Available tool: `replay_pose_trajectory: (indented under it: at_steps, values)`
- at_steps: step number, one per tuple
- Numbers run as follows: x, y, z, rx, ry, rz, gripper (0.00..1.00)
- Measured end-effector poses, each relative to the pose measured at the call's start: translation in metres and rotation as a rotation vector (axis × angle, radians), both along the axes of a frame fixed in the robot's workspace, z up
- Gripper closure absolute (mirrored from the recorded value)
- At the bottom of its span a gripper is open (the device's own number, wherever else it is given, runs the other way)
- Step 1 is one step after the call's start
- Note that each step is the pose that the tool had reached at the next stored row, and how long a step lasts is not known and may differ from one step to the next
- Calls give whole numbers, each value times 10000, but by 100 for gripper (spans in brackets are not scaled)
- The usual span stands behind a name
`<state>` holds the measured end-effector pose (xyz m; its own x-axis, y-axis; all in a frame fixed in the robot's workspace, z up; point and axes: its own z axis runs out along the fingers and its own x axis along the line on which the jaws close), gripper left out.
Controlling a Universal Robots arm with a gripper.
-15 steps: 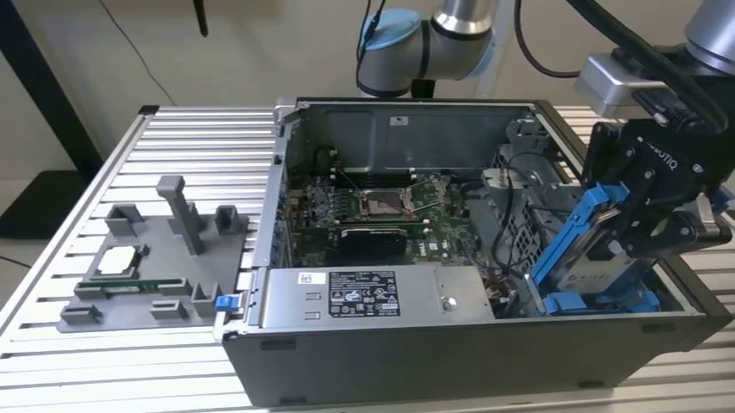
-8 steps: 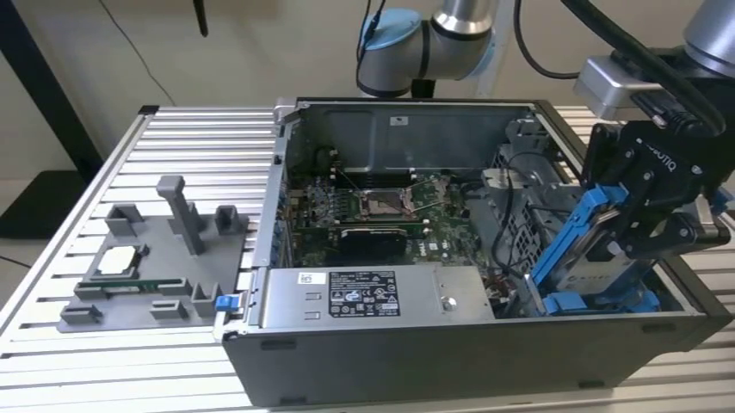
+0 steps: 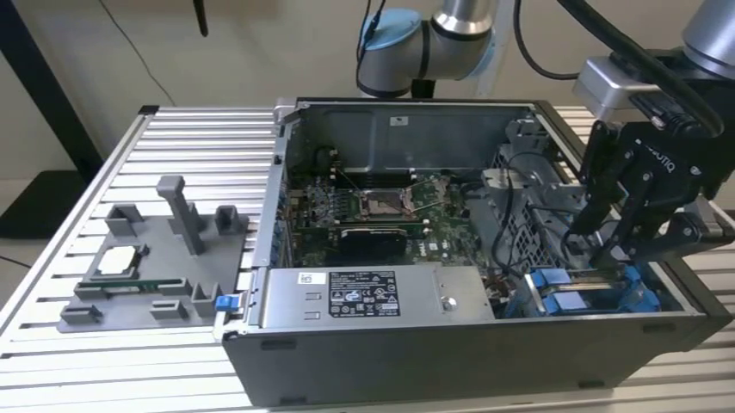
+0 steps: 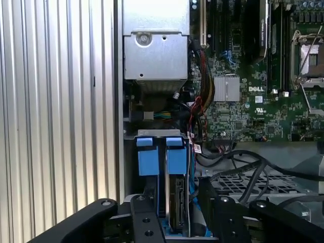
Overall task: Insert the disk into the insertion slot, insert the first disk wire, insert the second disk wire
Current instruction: 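Insert the disk into the insertion slot, then insert the first disk wire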
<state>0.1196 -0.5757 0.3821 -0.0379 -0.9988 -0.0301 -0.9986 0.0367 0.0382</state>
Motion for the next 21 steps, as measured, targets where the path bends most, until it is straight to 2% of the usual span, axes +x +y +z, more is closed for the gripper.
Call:
replay_pose_trajectory:
  at_steps: [8,12,14,16,18,19,21]
  values:
    - [0,4,42,20,-3,1,0]
    - [0,6,123,71,-4,0,0]
    - [0,10,124,214,-25,0,0]
    - [0,16,123,509,-109,0,0]
    - [0,25,125,785,-236,4,0]
    - [0,35,123,869,-307,5,0]
    - [0,57,117,884,-444,10,0]
